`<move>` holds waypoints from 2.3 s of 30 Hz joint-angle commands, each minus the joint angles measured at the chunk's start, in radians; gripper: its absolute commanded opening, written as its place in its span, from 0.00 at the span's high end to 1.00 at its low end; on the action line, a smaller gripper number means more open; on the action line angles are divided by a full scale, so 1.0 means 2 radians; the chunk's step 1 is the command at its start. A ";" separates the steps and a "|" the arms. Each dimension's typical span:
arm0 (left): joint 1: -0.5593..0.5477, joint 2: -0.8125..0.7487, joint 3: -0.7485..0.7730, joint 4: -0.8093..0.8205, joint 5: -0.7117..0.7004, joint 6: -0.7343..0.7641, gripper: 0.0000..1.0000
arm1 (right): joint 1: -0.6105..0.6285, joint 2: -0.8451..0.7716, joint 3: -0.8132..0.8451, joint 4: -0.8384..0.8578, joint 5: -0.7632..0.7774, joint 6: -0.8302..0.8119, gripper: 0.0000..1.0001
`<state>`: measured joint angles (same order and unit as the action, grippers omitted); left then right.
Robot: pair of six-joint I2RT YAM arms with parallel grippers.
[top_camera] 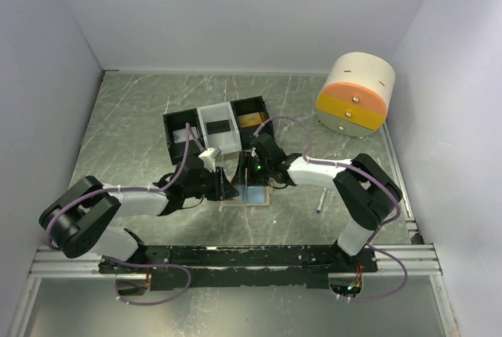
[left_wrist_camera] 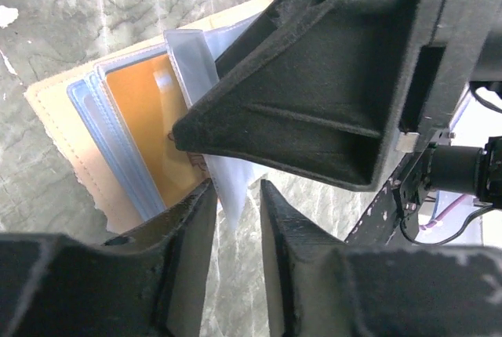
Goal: Take the credit cards out of the card holder
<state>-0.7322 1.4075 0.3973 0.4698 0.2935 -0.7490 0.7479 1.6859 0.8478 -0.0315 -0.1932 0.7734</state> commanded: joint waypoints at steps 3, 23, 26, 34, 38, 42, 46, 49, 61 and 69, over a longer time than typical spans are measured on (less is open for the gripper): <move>-0.005 0.018 0.018 0.043 0.031 0.001 0.61 | -0.005 -0.024 0.017 -0.058 -0.011 -0.028 0.38; -0.051 0.066 0.095 0.010 0.051 0.037 0.42 | -0.069 -0.151 -0.025 -0.113 0.080 -0.012 0.29; -0.053 0.073 0.103 -0.004 0.048 0.041 0.41 | -0.069 -0.154 -0.032 -0.102 0.064 -0.010 0.34; -0.053 0.024 0.084 -0.034 -0.007 0.045 0.39 | -0.069 -0.153 -0.059 -0.045 0.003 -0.003 0.48; -0.053 -0.009 0.078 -0.077 -0.072 0.051 0.40 | -0.069 -0.145 -0.067 -0.027 -0.021 -0.002 0.53; -0.053 -0.030 0.077 -0.129 -0.132 0.036 0.41 | -0.069 -0.142 -0.082 -0.002 -0.042 0.004 0.57; -0.053 -0.046 0.070 -0.141 -0.162 0.022 0.41 | -0.069 -0.125 -0.093 0.036 -0.083 0.019 0.61; -0.053 -0.046 0.072 -0.144 -0.165 0.021 0.41 | -0.069 -0.105 -0.100 0.065 -0.113 0.028 0.68; -0.053 -0.038 0.084 -0.176 -0.180 0.017 0.43 | -0.068 -0.048 -0.118 0.118 -0.143 0.046 0.71; -0.053 -0.005 0.101 -0.175 -0.146 0.032 0.48 | -0.070 -0.010 -0.129 0.133 -0.121 0.050 0.71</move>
<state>-0.8341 1.3590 0.5537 0.1204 -0.0349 -0.7067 0.6117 1.6356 0.6155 0.2028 -0.4644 0.8680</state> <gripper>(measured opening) 0.542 0.292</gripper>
